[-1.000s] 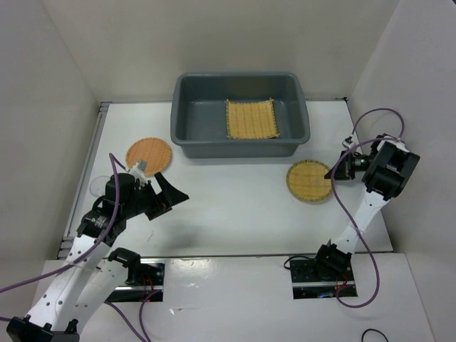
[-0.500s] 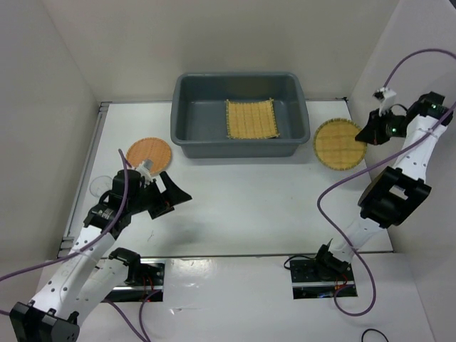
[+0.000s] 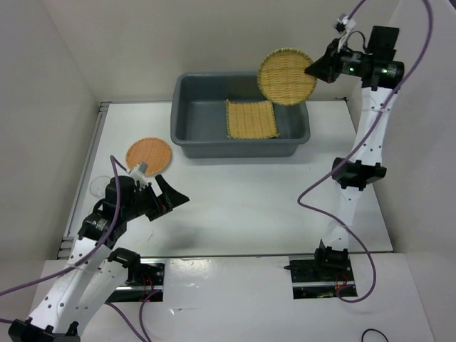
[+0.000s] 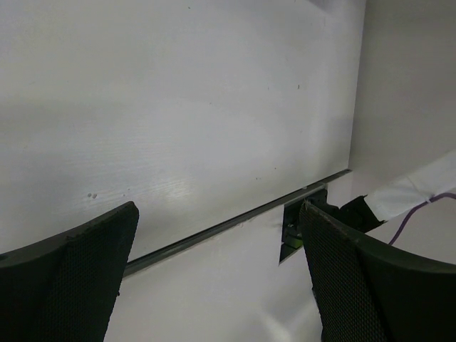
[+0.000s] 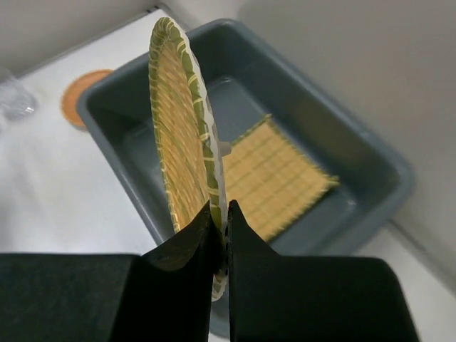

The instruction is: Place the mixed dishes into the plastic bin

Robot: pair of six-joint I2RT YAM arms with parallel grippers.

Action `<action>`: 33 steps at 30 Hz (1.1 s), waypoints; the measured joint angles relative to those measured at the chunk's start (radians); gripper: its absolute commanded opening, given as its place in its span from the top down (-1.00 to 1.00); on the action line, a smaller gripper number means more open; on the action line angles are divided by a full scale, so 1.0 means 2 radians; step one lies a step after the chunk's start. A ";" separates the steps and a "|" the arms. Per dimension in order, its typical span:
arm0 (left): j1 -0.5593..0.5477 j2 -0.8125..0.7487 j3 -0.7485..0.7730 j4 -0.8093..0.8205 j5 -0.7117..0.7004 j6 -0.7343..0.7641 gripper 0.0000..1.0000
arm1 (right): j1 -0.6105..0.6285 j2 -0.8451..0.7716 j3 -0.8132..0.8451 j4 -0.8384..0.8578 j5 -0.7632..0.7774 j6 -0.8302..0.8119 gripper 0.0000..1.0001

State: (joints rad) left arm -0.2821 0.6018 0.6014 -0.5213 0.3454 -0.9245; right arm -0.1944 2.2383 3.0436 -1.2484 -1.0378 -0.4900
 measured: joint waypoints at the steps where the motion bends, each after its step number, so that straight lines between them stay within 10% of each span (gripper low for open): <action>1: 0.000 -0.004 0.000 -0.002 0.000 0.000 -1.00 | 0.009 0.019 0.010 0.005 -0.003 0.020 1.00; 12: 0.000 -0.057 0.000 -0.030 -0.008 -0.026 -1.00 | 0.091 0.224 -0.042 0.163 -0.020 0.287 1.00; 33: 0.004 -0.021 0.000 -0.050 -0.021 -0.025 -1.00 | 0.120 0.310 0.022 0.161 0.212 0.282 0.92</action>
State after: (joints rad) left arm -0.2733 0.5594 0.6022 -0.6216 0.3027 -0.9745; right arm 0.0460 2.8578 3.0875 -0.9264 -0.6136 0.0731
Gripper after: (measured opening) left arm 1.001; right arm 0.097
